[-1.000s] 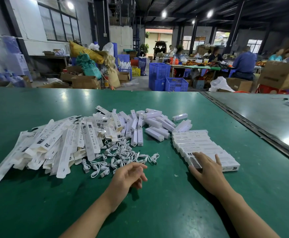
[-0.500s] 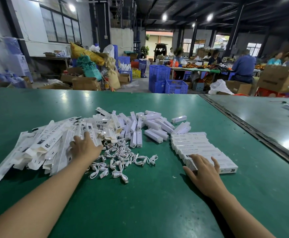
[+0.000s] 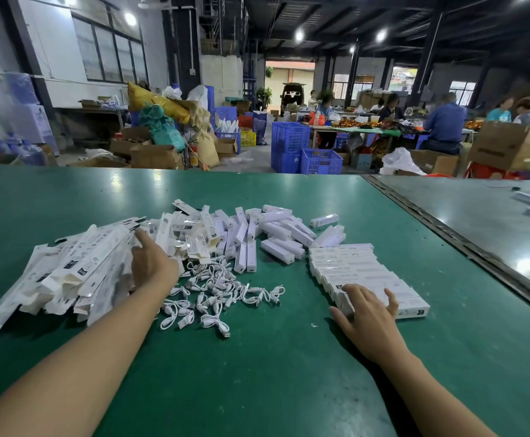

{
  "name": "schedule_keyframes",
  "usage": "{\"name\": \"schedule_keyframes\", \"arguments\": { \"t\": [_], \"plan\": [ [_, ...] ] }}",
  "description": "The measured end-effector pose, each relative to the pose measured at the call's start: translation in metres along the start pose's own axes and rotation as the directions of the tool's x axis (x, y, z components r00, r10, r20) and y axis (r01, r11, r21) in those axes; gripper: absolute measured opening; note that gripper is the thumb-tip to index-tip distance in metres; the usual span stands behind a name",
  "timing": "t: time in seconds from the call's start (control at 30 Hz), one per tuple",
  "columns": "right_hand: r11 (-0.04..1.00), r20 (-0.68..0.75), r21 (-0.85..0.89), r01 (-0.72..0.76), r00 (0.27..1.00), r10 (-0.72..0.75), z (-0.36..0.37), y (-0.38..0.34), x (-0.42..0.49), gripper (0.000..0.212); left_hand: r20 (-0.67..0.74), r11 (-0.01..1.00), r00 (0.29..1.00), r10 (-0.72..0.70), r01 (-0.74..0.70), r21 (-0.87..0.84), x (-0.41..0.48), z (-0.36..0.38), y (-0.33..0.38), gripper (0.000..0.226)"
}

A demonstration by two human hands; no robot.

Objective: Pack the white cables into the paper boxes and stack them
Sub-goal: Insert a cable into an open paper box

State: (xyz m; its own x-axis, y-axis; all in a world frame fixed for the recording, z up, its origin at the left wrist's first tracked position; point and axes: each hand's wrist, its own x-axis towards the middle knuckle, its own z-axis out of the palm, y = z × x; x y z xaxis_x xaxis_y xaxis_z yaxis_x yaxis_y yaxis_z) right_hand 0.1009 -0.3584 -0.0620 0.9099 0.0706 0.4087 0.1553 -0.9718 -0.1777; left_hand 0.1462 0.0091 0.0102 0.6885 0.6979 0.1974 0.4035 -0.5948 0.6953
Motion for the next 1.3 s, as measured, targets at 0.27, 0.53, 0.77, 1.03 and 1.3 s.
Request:
{"name": "schedule_keyframes", "arguments": {
  "t": [0.27,0.53,0.77,1.03,1.3],
  "plan": [
    [0.996,-0.085,0.003,0.087,0.993,-0.087,0.001,-0.002,-0.003,0.041,0.422,0.654,0.907,0.001,0.319,-0.686,-0.072,0.007,0.020,0.035],
    [0.926,-0.315,-0.011,0.377,0.878,-0.361,0.000,-0.023,-0.008,0.030,0.696,0.262,0.671,0.256,0.645,-0.718,-0.137,0.012,0.012,0.025],
    [0.787,-0.149,0.530,0.314,0.949,-0.279,-0.002,-0.115,-0.022,0.044,0.626,0.244,0.728,0.279,0.576,-0.780,-0.150,0.014,0.017,0.054],
    [0.479,0.081,0.878,0.020,0.978,-0.190,-0.004,-0.135,-0.022,0.036,0.642,0.172,0.674,0.365,0.629,-0.758,-0.150,0.019,0.010,0.037],
    [0.270,0.219,0.948,-0.168,0.960,-0.173,-0.016,-0.110,-0.025,0.026,0.626,0.172,0.654,0.425,0.621,-0.765,-0.149,0.022,0.013,0.031]
  ]
}}
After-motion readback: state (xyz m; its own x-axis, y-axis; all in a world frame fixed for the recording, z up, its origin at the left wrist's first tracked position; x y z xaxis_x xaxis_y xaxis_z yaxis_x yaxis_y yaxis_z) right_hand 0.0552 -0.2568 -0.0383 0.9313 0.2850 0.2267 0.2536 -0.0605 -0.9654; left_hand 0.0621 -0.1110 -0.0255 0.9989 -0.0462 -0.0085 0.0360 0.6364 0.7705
